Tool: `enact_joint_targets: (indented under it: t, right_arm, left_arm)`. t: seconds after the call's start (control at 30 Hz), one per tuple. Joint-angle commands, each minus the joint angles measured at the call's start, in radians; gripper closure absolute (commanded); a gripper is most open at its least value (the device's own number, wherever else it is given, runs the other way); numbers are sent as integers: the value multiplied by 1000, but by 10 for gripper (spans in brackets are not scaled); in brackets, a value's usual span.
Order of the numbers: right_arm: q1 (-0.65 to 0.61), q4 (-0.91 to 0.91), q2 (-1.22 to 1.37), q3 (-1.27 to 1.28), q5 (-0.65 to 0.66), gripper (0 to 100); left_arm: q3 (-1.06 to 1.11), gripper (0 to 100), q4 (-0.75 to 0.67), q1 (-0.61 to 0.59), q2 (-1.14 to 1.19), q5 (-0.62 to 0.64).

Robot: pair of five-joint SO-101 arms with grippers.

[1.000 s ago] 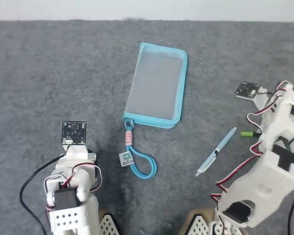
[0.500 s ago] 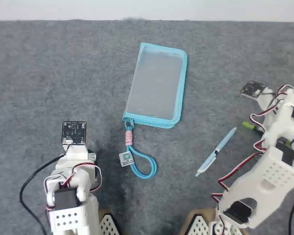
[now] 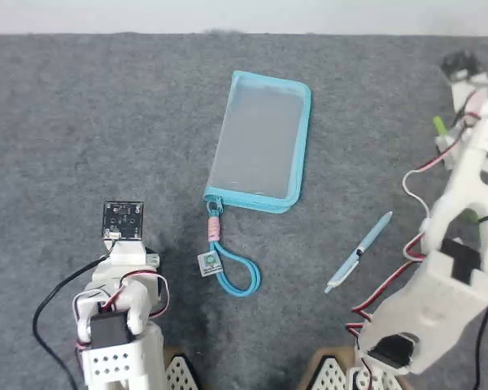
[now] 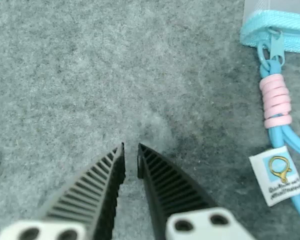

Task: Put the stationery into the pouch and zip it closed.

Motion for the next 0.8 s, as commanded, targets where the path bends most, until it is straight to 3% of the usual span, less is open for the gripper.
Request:
enact_joint_targets:
  t: [0.0, 0.07, 0.23, 0.47, 0.77]
  right_arm:
    - [-27, 278, -134, -109, -64, 992]
    - [-16, 378, -143, -97, -80, 992]
    - [71, 323, -134, 166, -49, 991]
    - [150, -28, -136, 520, 20, 991]
    - [220, -282, -70, 637, 14, 991]
  left_arm:
    - [-7, 953, 3, -3, -21, 5]
    - [-7, 953, 3, -3, -21, 5]
    - [-7, 953, 3, -3, -21, 5]
    - [-7, 953, 3, -3, -21, 5]
    - [-7, 953, 3, -3, -21, 5]
